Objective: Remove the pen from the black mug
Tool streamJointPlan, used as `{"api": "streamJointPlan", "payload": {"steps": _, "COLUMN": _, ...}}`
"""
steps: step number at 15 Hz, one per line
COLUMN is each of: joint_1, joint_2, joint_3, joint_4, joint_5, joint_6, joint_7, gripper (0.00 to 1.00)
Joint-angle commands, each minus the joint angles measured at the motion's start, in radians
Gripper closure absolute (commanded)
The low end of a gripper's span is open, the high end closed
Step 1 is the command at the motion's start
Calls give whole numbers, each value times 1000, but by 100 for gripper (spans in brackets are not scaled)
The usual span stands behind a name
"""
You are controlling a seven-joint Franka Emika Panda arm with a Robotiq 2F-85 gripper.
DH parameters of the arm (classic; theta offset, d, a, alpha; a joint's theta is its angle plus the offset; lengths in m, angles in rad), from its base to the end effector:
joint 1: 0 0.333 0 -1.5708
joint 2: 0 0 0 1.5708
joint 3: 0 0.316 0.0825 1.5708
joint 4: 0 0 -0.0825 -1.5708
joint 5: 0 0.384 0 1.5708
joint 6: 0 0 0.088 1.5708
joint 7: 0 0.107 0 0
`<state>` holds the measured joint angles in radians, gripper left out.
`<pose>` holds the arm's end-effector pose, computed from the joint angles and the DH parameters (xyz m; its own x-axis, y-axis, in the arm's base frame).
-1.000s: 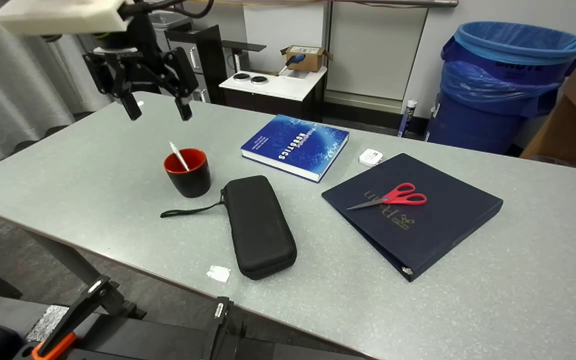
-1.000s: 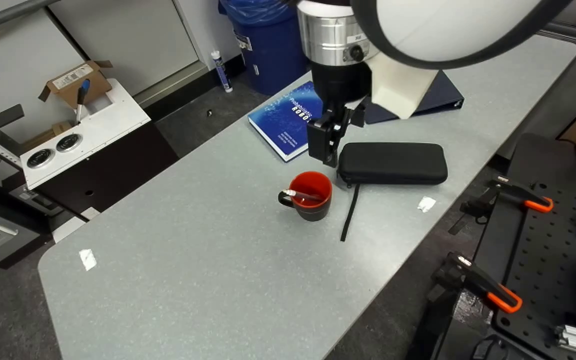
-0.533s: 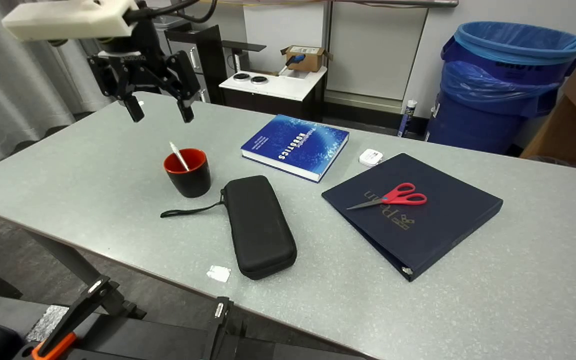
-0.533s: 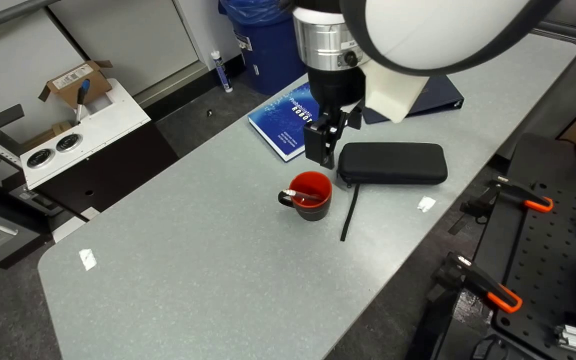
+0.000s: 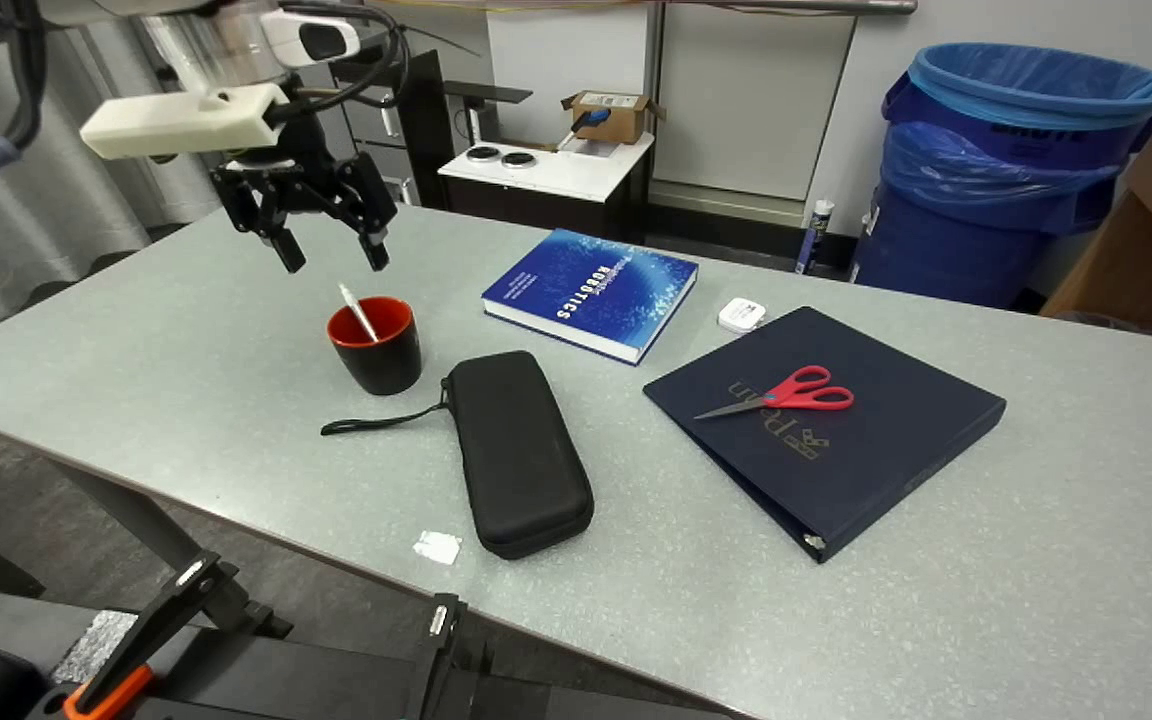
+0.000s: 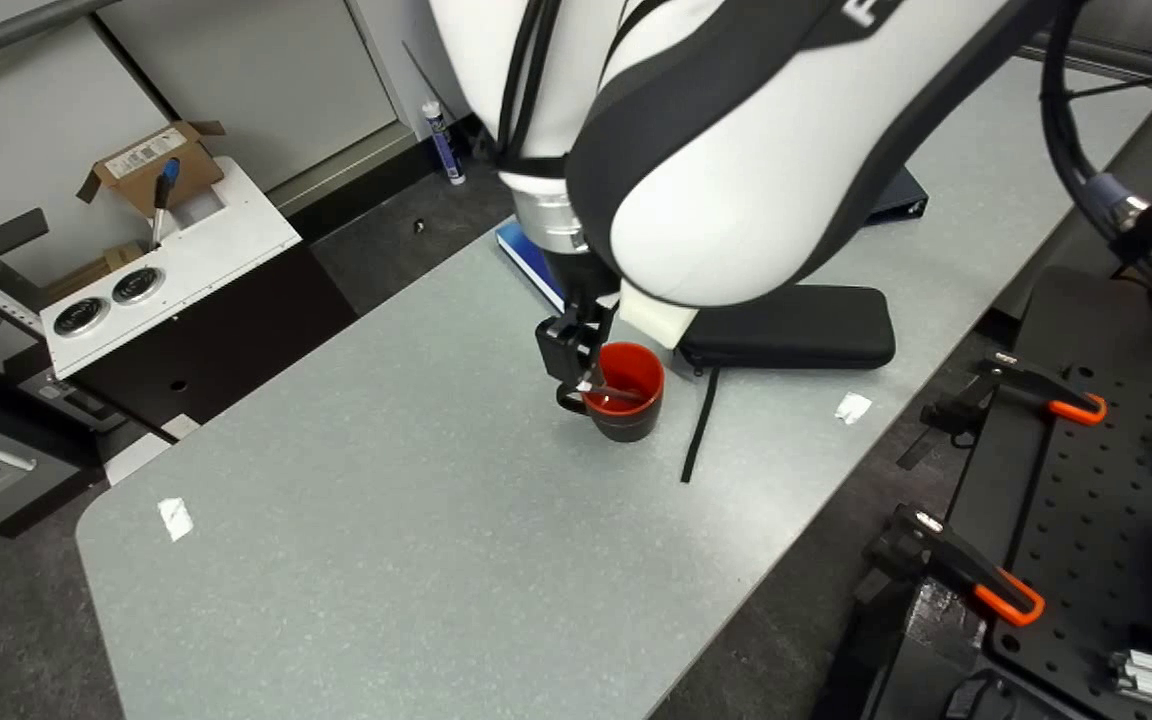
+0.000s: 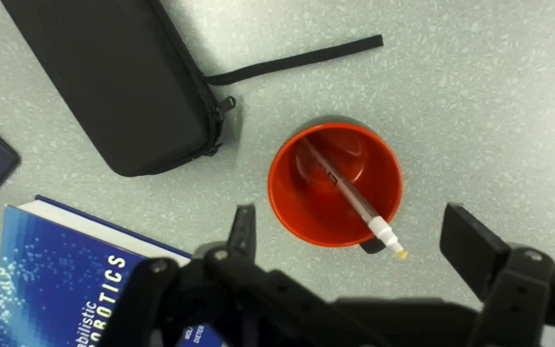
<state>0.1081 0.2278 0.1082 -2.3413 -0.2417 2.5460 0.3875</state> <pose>0.5016 0.1143 0.2357 0.9995 0.0287 0.0123 0.0271 -0.9936 0.1097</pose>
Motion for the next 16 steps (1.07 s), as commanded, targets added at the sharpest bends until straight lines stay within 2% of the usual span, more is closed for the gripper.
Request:
{"api": "streamJointPlan", "payload": {"steps": 1, "joint_1": 76, "joint_2": 115, "joint_3": -52, "joint_4": 99, "joint_5": -48, "joint_6": 15, "joint_7": 72, "gripper": 0}}
{"api": "streamJointPlan", "payload": {"steps": 5, "joint_1": 129, "joint_2": 179, "joint_3": -87, "joint_4": 158, "joint_5": -37, "joint_6": 8, "joint_7": 73, "gripper": 0}}
{"api": "streamJointPlan", "payload": {"steps": 10, "joint_1": 142, "joint_2": 222, "joint_3": -95, "joint_4": 199, "joint_5": -5, "joint_6": 7, "joint_7": 28, "gripper": 0}}
{"api": "streamJointPlan", "payload": {"steps": 11, "joint_1": 138, "joint_2": 229, "joint_3": -88, "joint_4": 205, "joint_5": 6, "joint_6": 8, "joint_7": 15, "gripper": 25}}
{"api": "streamJointPlan", "payload": {"steps": 12, "joint_1": 140, "joint_2": 233, "joint_3": -89, "joint_4": 208, "joint_5": 6, "joint_6": 10, "joint_7": 14, "gripper": 26}}
{"api": "streamJointPlan", "payload": {"steps": 13, "joint_1": 141, "joint_2": 235, "joint_3": -90, "joint_4": 210, "joint_5": 6, "joint_6": 11, "joint_7": 13, "gripper": 33}}
{"api": "streamJointPlan", "payload": {"steps": 16, "joint_1": 139, "joint_2": 233, "joint_3": -90, "joint_4": 210, "joint_5": 9, "joint_6": 13, "joint_7": 9, "gripper": 58}}
